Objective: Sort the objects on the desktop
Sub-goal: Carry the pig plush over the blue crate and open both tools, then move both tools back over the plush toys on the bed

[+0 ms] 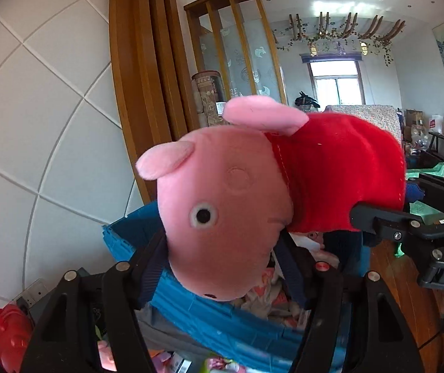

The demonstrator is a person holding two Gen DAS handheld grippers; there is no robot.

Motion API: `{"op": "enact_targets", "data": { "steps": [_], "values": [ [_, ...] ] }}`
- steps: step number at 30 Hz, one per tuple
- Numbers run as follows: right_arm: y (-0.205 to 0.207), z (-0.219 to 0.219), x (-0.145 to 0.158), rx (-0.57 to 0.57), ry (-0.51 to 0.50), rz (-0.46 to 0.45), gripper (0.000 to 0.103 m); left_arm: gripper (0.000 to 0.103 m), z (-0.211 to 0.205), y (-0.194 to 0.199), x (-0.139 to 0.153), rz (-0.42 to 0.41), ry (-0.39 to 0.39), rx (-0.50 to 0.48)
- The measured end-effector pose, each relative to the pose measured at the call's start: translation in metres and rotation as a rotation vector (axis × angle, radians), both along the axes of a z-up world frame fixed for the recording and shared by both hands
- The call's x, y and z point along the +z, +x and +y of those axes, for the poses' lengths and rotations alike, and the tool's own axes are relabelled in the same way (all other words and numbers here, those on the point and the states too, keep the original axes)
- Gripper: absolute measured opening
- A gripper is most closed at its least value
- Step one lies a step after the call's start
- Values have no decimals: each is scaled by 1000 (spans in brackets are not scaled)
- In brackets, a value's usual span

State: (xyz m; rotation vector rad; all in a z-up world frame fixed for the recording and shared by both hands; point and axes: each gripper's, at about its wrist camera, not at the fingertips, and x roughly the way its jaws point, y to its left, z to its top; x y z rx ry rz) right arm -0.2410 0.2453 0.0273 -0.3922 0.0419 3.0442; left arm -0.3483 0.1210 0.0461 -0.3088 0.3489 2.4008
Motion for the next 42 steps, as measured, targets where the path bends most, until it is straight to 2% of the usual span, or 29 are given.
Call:
{"op": "enact_targets", "data": {
  "steps": [3, 6, 9, 15, 18, 20, 23, 27, 31, 35, 39, 42],
  "values": [
    [-27, 37, 5, -51, -5, 3, 94, 67, 24, -16, 8, -7, 29, 39],
    [-36, 64, 9, -55, -29, 47, 94, 73, 31, -20, 9, 7, 36, 86],
    [-32, 77, 9, -73, -63, 99, 103, 77, 31, -14, 4, 6, 41, 151],
    [-28, 90, 7, -54, -166, 149, 103, 77, 8, 2, -4, -23, 81, 260],
    [-35, 94, 9, -38, -217, 114, 103, 77, -5, 12, -12, -29, 75, 312],
    [-37, 87, 8, -26, -206, 83, 103, 77, -14, 17, -16, -36, 69, 347],
    [-36, 64, 8, 4, -155, 60, 103, 77, -31, 29, -23, -38, 75, 398],
    [-32, 27, 5, 32, -62, 34, 103, 77, -54, 44, -25, -5, 72, 512],
    [-19, -7, 2, 109, -8, 33, 103, 77, -84, 59, -29, 9, 76, 631],
    [-9, -37, -3, 205, -15, 18, 103, 77, -119, 75, -34, 21, 73, 724],
    [19, -59, -8, 272, -75, 94, 103, 77, -161, 98, -39, 32, 64, 804],
    [22, -88, -11, 316, -84, 38, 103, 77, -195, 115, -42, 30, 41, 865]
  ]
}}
